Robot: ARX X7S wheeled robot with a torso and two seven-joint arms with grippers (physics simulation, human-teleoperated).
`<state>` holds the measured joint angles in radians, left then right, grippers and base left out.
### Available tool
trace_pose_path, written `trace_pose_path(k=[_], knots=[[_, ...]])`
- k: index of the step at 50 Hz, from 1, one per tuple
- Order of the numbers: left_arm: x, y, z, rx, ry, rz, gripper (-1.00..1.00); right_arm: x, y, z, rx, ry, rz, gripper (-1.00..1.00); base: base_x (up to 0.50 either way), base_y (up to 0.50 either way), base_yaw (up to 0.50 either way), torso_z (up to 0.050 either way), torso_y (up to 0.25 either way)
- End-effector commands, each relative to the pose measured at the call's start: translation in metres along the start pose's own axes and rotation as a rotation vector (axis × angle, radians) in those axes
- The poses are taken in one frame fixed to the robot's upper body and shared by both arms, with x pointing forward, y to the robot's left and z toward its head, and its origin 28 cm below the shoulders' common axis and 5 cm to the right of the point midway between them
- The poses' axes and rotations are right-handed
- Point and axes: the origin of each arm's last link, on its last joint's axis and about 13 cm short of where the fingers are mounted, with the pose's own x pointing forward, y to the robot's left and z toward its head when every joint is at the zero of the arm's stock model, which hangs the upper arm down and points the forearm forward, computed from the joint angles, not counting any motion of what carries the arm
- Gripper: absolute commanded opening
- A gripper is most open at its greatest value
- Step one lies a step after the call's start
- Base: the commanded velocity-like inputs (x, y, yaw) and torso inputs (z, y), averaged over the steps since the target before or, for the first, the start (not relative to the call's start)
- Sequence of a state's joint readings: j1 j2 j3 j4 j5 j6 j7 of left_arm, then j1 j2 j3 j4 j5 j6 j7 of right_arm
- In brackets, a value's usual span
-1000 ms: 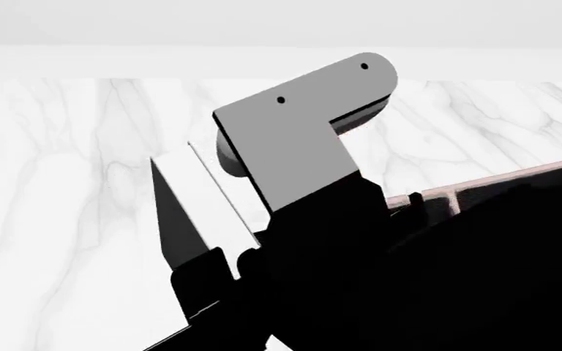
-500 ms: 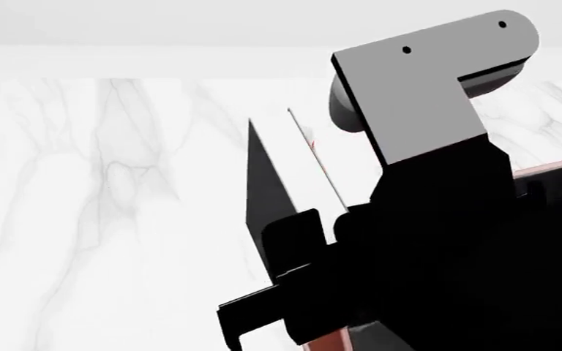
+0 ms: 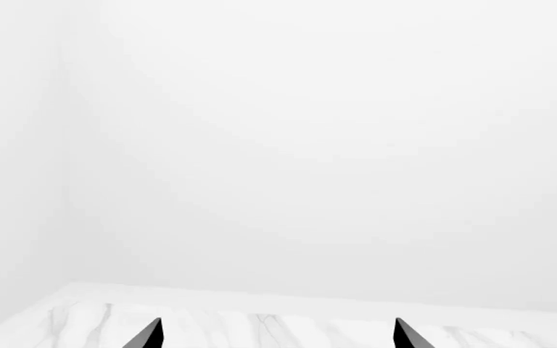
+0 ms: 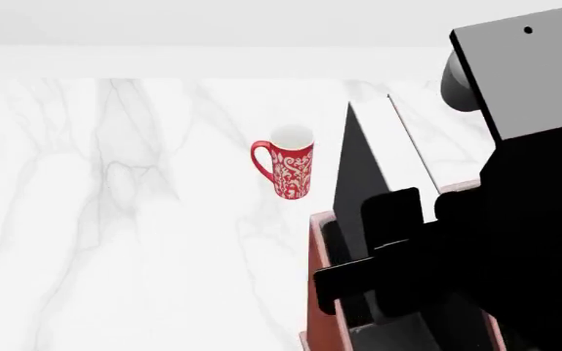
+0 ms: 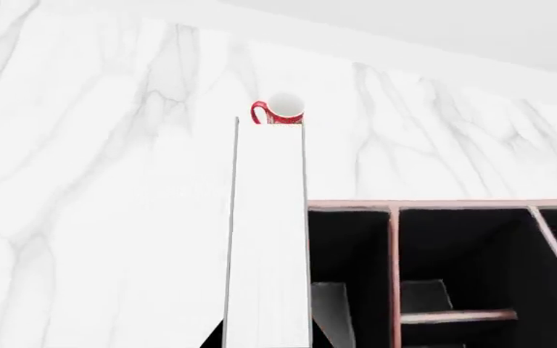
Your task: Pick up the book and place it in the left compartment of the caddy.
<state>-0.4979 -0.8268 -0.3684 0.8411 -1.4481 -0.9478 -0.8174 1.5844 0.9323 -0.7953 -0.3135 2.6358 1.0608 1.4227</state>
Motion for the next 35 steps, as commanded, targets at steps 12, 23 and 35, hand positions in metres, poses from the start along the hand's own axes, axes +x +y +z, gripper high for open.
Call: trace_pose_path(k=[12, 23, 35], knots=[[0.0, -0.001, 0.0, 0.003, -0.001, 0.0, 1.0, 0.002, -0.02, -0.007, 0.037, 0.008, -0.116, -1.0, 0.0, 0.0, 0.0, 0.0, 0.001], [-0.001, -0.001, -0.001, 0.006, -0.001, -0.001, 1.0, 0.007, -0.024, -0.012, 0.043, 0.028, -0.135, -1.0, 0.0, 0.0, 0.0, 0.0, 0.002], [-0.001, -0.001, 0.0, 0.007, 0.0, -0.002, 1.0, 0.017, -0.026, -0.016, 0.072, 0.057, -0.116, -1.0, 0.0, 0.0, 0.0, 0.0, 0.001]])
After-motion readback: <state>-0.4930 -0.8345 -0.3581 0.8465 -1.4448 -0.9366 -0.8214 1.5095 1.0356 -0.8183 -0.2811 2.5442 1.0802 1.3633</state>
